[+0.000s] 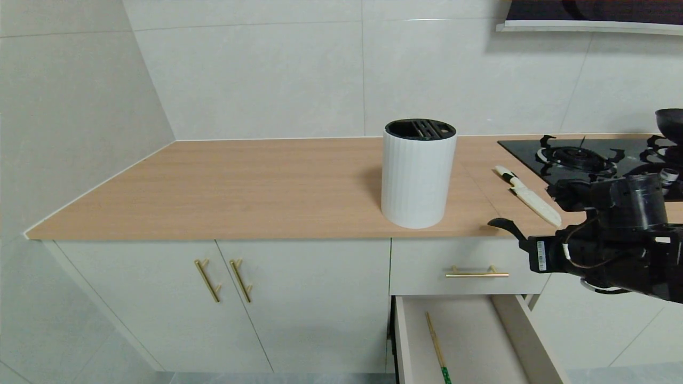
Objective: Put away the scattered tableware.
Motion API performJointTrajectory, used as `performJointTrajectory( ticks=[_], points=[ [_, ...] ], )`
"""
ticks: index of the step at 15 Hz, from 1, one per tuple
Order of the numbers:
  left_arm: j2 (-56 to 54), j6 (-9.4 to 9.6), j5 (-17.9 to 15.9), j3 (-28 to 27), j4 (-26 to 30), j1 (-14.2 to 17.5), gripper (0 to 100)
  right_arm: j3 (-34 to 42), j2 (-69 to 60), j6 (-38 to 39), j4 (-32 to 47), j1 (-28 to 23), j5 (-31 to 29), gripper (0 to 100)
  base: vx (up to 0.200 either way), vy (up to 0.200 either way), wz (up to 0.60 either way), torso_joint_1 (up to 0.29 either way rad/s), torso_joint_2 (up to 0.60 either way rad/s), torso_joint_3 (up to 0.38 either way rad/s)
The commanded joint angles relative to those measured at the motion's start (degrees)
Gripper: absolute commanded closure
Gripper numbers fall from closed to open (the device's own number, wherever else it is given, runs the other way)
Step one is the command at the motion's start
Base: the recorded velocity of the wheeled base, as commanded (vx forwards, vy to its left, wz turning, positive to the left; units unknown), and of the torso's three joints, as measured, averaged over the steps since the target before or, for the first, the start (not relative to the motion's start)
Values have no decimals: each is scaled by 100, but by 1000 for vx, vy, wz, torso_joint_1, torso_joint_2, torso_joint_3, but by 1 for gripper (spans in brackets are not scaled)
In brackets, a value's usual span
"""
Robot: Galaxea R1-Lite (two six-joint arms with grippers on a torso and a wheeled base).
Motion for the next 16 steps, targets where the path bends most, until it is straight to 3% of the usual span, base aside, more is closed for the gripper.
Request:
performJointTrajectory(
  ticks=[1,16],
  points=[
    [2,-1,-2,1,1,0,0,323,-430,1,41,7,41,100,0,0,0,0,0,0],
    [2,-1,-2,1,1,0,0,675,-395,-52,-3,16,76,100,0,0,0,0,0,0]
  ],
)
